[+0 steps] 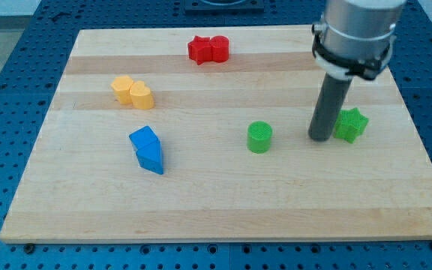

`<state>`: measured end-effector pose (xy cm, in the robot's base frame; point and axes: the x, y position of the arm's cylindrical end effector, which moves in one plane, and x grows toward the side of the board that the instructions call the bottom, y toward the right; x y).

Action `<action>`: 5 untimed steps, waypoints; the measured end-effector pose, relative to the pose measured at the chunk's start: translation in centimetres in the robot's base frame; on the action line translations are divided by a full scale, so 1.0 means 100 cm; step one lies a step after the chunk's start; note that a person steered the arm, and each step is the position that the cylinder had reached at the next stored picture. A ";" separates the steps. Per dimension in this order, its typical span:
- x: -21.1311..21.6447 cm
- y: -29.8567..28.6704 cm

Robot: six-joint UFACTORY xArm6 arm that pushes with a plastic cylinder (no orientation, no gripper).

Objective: Move green circle towards green star

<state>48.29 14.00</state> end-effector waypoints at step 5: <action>0.018 -0.112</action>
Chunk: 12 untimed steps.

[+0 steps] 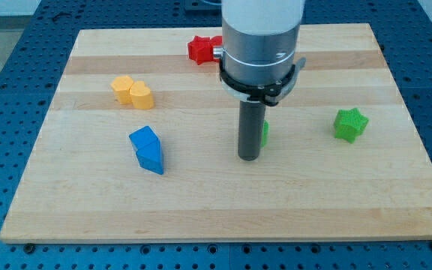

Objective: Move green circle towards green star

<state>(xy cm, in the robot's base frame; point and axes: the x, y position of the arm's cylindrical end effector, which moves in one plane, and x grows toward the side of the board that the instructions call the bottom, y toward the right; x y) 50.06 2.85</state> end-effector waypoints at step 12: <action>-0.027 -0.001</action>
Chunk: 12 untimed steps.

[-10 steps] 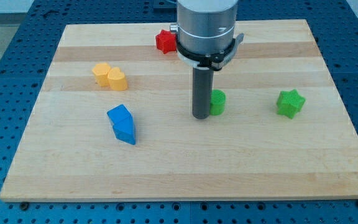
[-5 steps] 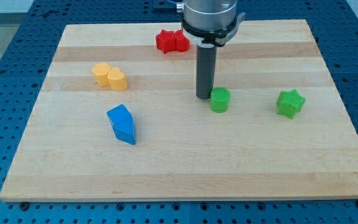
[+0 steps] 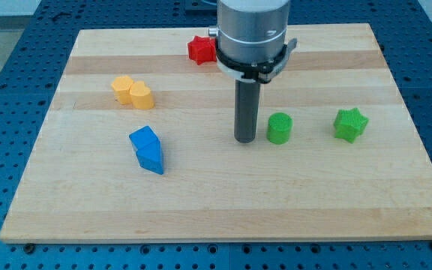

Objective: Move green circle towards green star

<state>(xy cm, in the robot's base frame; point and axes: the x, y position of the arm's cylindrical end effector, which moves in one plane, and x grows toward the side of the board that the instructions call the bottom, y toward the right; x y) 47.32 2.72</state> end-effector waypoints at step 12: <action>-0.001 0.023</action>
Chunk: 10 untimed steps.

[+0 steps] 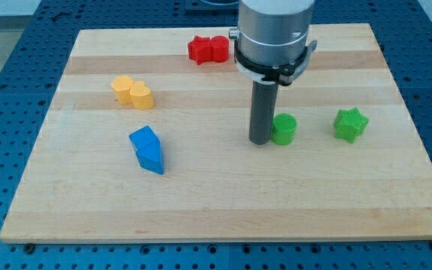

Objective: Move green circle towards green star

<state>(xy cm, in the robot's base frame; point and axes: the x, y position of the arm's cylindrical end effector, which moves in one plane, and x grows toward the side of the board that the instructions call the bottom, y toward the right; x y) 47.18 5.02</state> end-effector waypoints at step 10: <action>-0.042 0.036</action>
<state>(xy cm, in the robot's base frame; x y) 42.97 8.58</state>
